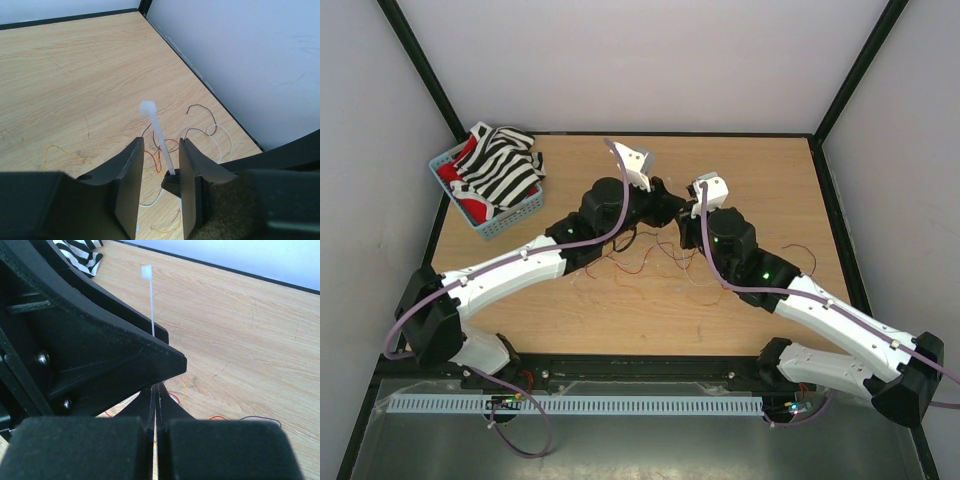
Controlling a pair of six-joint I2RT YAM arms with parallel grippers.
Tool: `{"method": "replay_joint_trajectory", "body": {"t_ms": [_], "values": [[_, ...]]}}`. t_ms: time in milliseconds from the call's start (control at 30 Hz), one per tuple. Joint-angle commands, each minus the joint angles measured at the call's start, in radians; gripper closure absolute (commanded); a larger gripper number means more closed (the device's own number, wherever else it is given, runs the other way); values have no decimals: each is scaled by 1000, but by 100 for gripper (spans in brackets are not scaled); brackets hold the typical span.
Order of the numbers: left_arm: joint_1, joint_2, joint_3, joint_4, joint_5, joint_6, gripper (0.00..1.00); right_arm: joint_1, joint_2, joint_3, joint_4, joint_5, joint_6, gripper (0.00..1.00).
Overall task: Zip-tie the wires
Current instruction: Pick up the ribbon at the center of the board.
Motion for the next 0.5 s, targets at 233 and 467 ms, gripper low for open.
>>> {"method": "replay_joint_trajectory", "body": {"t_ms": [233, 467], "values": [[-21, 9, 36, 17, -7, 39, 94, 10, -13, 1, 17, 37, -7, 97], [38, 2, 12, 18, 99, 3, 100, 10, -58, -34, 30, 10, -15, 67]]}}
